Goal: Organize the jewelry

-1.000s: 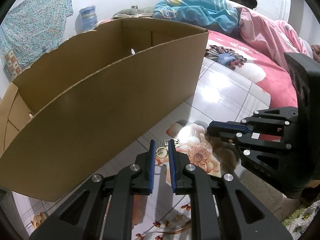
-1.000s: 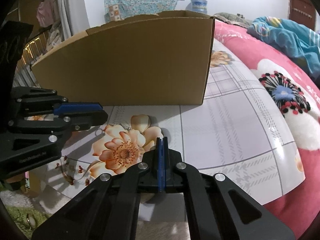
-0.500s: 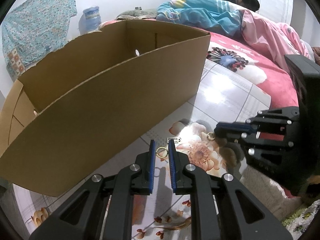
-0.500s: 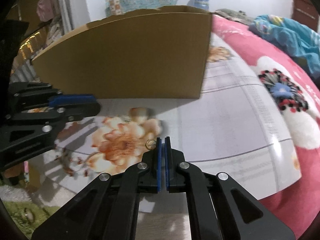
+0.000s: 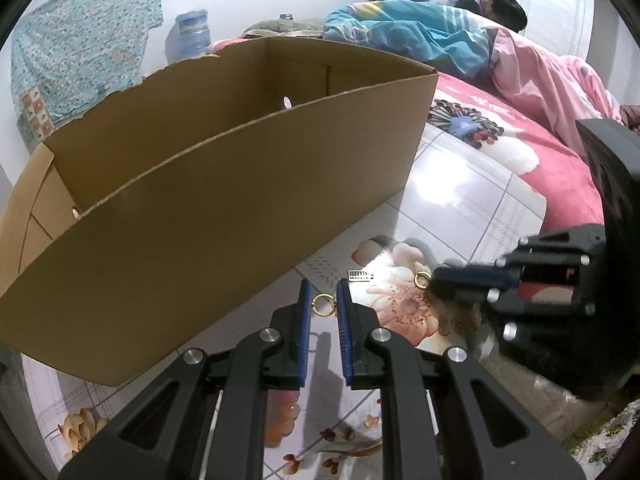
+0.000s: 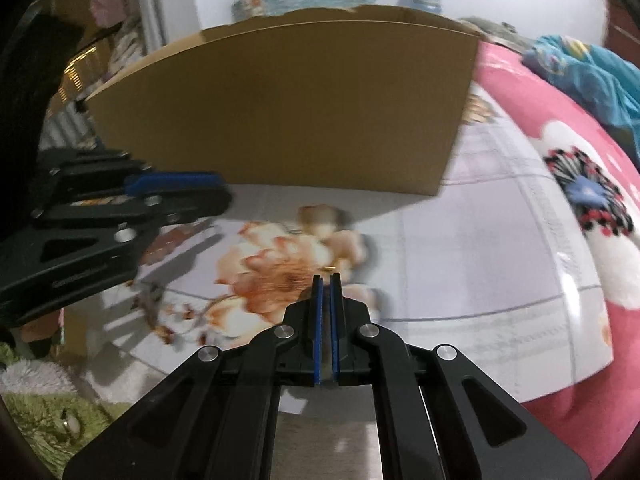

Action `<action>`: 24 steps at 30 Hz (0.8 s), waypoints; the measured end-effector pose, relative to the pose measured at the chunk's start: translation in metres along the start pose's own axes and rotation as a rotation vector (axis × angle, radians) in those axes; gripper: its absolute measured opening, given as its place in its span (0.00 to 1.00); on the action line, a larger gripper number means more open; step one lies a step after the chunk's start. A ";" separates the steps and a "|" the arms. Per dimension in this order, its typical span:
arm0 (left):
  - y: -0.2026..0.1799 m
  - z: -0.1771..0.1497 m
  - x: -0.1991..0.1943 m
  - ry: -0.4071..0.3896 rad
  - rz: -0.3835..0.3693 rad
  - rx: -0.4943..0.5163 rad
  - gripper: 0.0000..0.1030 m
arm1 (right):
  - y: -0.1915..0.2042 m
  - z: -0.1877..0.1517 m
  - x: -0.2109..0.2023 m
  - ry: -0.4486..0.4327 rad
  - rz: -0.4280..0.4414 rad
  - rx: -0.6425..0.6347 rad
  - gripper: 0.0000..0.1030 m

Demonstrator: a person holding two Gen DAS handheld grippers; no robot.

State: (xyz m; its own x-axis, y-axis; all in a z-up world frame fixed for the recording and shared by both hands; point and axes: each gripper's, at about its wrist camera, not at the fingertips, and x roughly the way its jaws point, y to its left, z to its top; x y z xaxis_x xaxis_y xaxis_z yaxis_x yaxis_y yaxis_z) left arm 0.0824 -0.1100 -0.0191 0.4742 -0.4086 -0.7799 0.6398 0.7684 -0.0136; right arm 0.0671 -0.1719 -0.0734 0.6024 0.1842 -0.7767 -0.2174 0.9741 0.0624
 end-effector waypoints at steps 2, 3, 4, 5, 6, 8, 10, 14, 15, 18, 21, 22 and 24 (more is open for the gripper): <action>0.001 0.000 0.000 -0.001 0.000 -0.003 0.12 | 0.007 0.001 0.002 0.003 0.025 -0.012 0.04; 0.001 -0.001 0.000 -0.001 0.000 -0.004 0.12 | 0.008 0.002 0.002 0.002 0.036 -0.013 0.04; 0.002 -0.001 0.000 -0.002 0.000 -0.005 0.12 | 0.008 0.003 0.000 -0.004 0.040 -0.016 0.04; 0.002 -0.001 -0.001 -0.003 0.000 -0.006 0.12 | 0.009 0.002 -0.002 -0.010 0.039 -0.019 0.04; 0.003 -0.001 -0.001 -0.003 -0.001 -0.008 0.12 | 0.006 0.004 -0.003 -0.017 0.036 -0.021 0.04; 0.005 -0.002 -0.001 -0.003 -0.002 -0.010 0.12 | 0.000 0.004 -0.007 -0.029 0.030 -0.023 0.13; 0.005 -0.002 -0.001 -0.002 -0.003 -0.013 0.12 | -0.004 0.006 -0.007 -0.034 0.023 -0.039 0.20; 0.006 -0.003 0.000 -0.002 -0.007 -0.016 0.12 | -0.010 0.011 0.002 -0.019 0.048 -0.085 0.21; 0.006 -0.003 0.000 -0.001 -0.007 -0.016 0.12 | -0.011 0.011 0.005 -0.013 0.063 -0.094 0.21; 0.007 -0.003 0.000 0.000 -0.008 -0.016 0.12 | -0.011 0.013 0.013 -0.001 0.069 -0.137 0.21; 0.007 -0.004 0.000 -0.001 -0.008 -0.017 0.12 | -0.015 0.017 0.015 0.003 0.080 -0.147 0.09; 0.007 -0.003 0.000 -0.001 -0.007 -0.017 0.12 | -0.017 0.018 0.016 0.005 0.092 -0.137 0.09; 0.008 -0.003 -0.001 -0.002 -0.007 -0.016 0.12 | -0.020 0.020 0.016 0.003 0.094 -0.128 0.09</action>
State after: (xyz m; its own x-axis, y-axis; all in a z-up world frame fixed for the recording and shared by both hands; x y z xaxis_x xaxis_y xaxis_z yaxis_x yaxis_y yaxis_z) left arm 0.0848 -0.1021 -0.0205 0.4713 -0.4150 -0.7782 0.6331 0.7736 -0.0291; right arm 0.0962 -0.1856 -0.0746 0.5727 0.2735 -0.7728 -0.3690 0.9278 0.0549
